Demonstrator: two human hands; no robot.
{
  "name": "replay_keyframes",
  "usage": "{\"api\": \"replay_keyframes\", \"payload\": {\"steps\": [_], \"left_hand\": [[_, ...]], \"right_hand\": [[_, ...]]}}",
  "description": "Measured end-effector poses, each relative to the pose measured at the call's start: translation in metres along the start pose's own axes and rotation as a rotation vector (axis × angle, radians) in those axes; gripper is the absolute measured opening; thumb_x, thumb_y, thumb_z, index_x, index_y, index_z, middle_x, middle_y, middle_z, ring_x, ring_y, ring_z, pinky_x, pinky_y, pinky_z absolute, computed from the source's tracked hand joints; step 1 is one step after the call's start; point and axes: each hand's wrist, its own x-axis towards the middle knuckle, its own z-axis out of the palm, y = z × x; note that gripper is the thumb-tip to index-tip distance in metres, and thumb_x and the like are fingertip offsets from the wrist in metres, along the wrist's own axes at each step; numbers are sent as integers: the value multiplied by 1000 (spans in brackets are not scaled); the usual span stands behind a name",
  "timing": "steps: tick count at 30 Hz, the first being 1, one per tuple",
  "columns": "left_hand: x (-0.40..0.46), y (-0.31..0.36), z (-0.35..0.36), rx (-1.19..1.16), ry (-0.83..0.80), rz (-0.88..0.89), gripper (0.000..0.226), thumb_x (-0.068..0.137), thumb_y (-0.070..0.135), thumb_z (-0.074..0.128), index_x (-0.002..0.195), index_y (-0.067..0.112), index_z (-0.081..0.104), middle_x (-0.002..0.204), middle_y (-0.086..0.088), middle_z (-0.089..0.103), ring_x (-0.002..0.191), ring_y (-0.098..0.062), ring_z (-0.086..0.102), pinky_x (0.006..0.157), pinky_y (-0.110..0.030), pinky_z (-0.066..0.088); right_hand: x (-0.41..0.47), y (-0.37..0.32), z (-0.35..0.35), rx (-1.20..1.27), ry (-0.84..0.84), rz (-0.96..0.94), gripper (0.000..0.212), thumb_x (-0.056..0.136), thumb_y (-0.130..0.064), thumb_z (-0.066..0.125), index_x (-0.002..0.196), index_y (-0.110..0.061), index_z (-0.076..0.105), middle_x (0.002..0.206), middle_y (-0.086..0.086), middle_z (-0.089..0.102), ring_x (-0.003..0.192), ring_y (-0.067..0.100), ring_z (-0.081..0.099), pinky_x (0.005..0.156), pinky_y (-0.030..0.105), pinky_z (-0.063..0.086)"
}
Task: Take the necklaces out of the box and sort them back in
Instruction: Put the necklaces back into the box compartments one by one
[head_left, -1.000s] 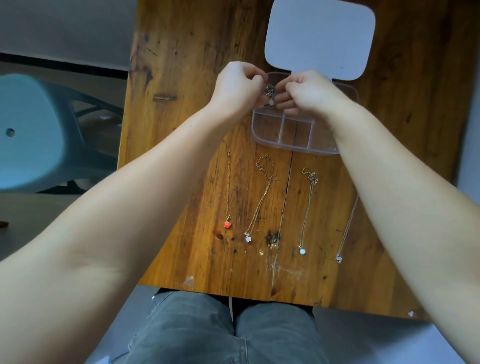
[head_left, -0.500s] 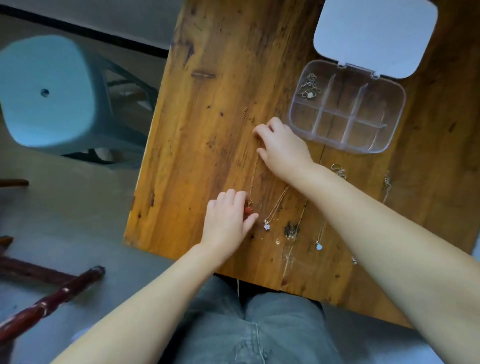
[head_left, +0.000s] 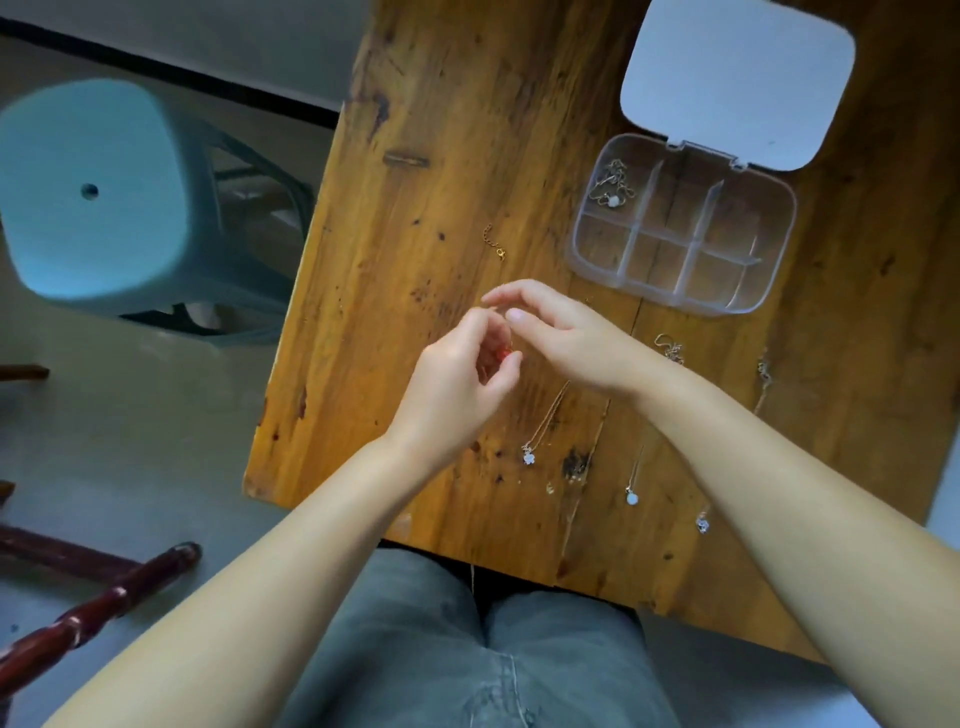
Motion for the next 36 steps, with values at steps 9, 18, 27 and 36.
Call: {"api": "replay_keyframes", "payload": {"steps": [9,18,27,36], "left_hand": [[91,47,-2,-122,132,27,12,87,9,58,86,16,48,73,15,49,63,4,48,59,-7,41],[162,68,66,69,-3,55,8,89,9,54,97,9,54,93,-2,60,79,-10,52,65,-9,40],[189,72,96,511,-155,170,20,90,19,48,106,9,54,104,-15,63,96,-34,54,78,-40,44],[160,66,72,284,-82,269,16,90,12,49,103,8,59,100,-7,64,90,-18,57,76,-31,50]], "right_hand": [[-61,16,-79,473,417,65,36,98,-25,47,67,-25,65,78,-6,69,86,13,65,88,35,52],[-33,26,-143,1073,731,68,24,100,-16,43,80,-11,57,100,9,69,106,23,66,102,42,47],[8,35,-155,398,547,310,21,92,-13,48,81,-17,65,98,6,71,96,18,69,83,29,58],[-25,42,-156,109,682,301,34,98,-1,32,119,-5,58,99,10,65,75,9,69,59,17,57]]}}
